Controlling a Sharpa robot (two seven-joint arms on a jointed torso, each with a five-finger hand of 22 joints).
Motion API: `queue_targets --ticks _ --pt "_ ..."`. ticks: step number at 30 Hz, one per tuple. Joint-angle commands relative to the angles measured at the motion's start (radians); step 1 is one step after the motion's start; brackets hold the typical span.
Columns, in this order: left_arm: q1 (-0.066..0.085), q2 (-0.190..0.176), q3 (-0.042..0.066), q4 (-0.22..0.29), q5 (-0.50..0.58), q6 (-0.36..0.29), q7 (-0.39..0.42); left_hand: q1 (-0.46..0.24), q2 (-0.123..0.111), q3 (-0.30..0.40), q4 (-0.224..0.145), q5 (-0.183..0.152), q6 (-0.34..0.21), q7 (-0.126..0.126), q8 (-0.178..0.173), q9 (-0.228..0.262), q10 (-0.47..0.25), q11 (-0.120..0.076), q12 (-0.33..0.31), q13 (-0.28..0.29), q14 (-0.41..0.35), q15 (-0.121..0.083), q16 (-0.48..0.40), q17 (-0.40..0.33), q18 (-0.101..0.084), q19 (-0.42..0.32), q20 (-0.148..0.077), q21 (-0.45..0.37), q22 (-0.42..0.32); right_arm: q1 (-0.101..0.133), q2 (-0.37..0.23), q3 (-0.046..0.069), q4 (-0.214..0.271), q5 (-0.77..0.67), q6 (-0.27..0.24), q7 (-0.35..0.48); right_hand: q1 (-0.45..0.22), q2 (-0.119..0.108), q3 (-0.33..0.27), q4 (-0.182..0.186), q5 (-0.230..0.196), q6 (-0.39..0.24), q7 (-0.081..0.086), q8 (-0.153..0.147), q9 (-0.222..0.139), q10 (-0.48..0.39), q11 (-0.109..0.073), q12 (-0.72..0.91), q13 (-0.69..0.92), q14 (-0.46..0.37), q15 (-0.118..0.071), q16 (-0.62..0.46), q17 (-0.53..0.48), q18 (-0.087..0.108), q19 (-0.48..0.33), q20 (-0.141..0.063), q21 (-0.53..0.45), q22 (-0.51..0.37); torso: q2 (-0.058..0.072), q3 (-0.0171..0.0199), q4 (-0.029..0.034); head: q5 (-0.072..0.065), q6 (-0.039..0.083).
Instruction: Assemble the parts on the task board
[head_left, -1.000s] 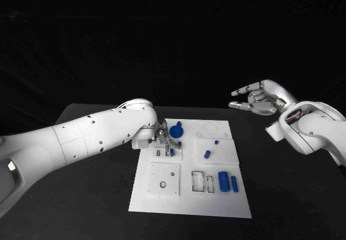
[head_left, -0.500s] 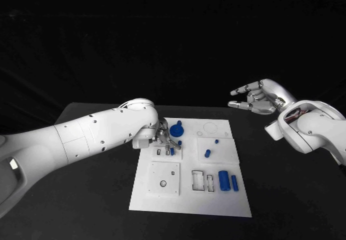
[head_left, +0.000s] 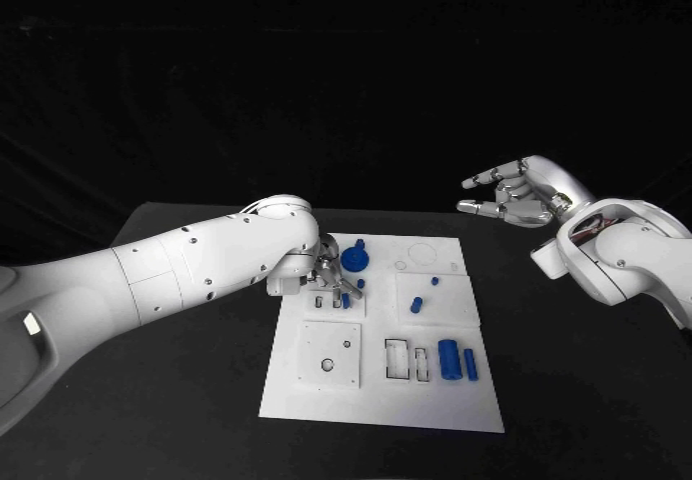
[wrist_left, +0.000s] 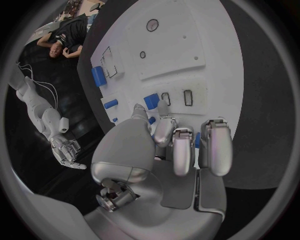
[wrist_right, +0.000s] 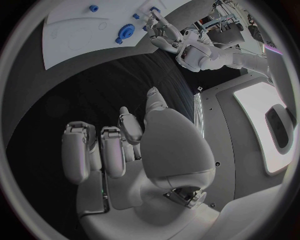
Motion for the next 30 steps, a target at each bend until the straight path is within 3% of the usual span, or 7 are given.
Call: queue_targets --ticks 1,18,21,25,27,30 --pt "0.000 0.004 0.000 0.002 0.004 0.033 0.000 0.013 -0.003 0.009 -0.001 -0.001 -0.008 -0.003 0.006 0.003 0.005 0.004 0.007 0.000 0.105 -0.004 0.003 0.263 -0.009 0.046 -0.006 0.005 0.078 0.000 0.002 0.000 -0.001 -0.010 0.010 0.002 0.001 0.006 -0.004 -0.004 0.005 0.004 0.000 0.000 0.000 -0.003 -0.004 -0.006 -0.001 0.082 -0.006 -0.004 0.168 0.008 -0.004 -0.006 -0.007 -0.001 0.001 -0.0002 -0.0004 0.001 -0.002" --pt "-0.001 0.005 0.000 0.003 0.017 0.038 0.002 0.034 0.000 0.036 0.000 0.000 -0.009 -0.002 0.004 0.010 0.006 0.004 0.008 0.003 0.105 -0.003 0.003 0.263 -0.009 0.046 -0.005 0.004 0.078 0.000 0.006 0.000 -0.004 -0.010 0.013 0.002 0.003 0.007 -0.003 -0.005 0.009 0.004 0.000 0.000 0.000 -0.002 -0.004 -0.005 -0.001 0.082 -0.006 -0.004 0.168 0.008 -0.004 -0.006 -0.007 -0.001 0.001 -0.0007 0.0001 0.000 -0.006" --pt "-0.001 0.004 0.000 0.003 0.022 0.034 0.002 0.060 0.016 0.065 -0.006 0.000 -0.012 -0.004 -0.001 0.013 0.005 0.002 0.007 0.002 0.105 -0.004 0.003 0.263 -0.009 0.045 -0.006 0.003 0.077 0.000 0.006 0.000 -0.004 -0.010 0.014 0.002 0.003 0.007 -0.003 -0.005 0.009 0.004 0.000 0.000 0.000 -0.002 -0.004 -0.005 -0.001 0.082 -0.006 -0.004 0.168 0.008 -0.004 -0.006 -0.007 -0.001 0.001 -0.0002 0.0006 0.000 -0.008" --pt "-0.001 0.003 0.000 0.002 0.038 0.029 0.004 0.153 0.049 0.149 -0.050 0.003 -0.028 -0.010 -0.023 0.011 0.001 -0.004 0.002 -0.001 0.105 -0.010 0.003 0.263 -0.008 0.044 -0.010 0.001 0.075 0.000 0.007 0.000 -0.005 -0.010 0.016 0.002 0.003 0.007 -0.003 -0.005 0.009 0.004 0.000 0.000 0.000 -0.002 -0.004 -0.005 -0.001 0.082 -0.006 -0.004 0.168 0.008 -0.004 -0.006 -0.007 -0.001 0.001 0.0000 -0.0003 0.001 -0.010" --pt "-0.001 0.002 0.000 0.002 0.042 0.025 0.004 0.205 0.058 0.200 -0.079 0.041 -0.040 -0.010 -0.039 0.006 -0.004 -0.005 -0.003 -0.003 0.105 -0.012 0.003 0.263 -0.007 0.043 -0.013 -0.001 0.072 0.000 0.008 0.000 -0.006 -0.010 0.017 0.002 0.003 0.007 -0.003 -0.005 0.009 0.004 0.000 0.000 0.000 -0.002 -0.004 -0.005 -0.001 0.082 -0.006 -0.004 0.168 0.008 -0.004 -0.006 -0.007 -0.001 0.001 0.0000 -0.0002 0.001 -0.011" --pt "-0.001 0.002 0.000 0.003 0.052 0.020 0.006 0.250 0.039 0.292 -0.104 0.093 -0.052 -0.001 -0.066 -0.002 -0.014 0.002 -0.014 -0.010 0.105 -0.009 0.003 0.263 -0.007 0.041 -0.012 -0.003 0.069 0.000 0.009 0.000 -0.007 -0.010 0.019 0.001 0.003 0.007 -0.003 -0.005 0.009 0.004 0.000 0.000 0.000 -0.002 -0.004 -0.005 -0.001 0.082 -0.006 -0.004 0.168 0.008 -0.004 -0.006 -0.007 -0.001 0.001 0.0002 -0.0004 0.000 -0.011"
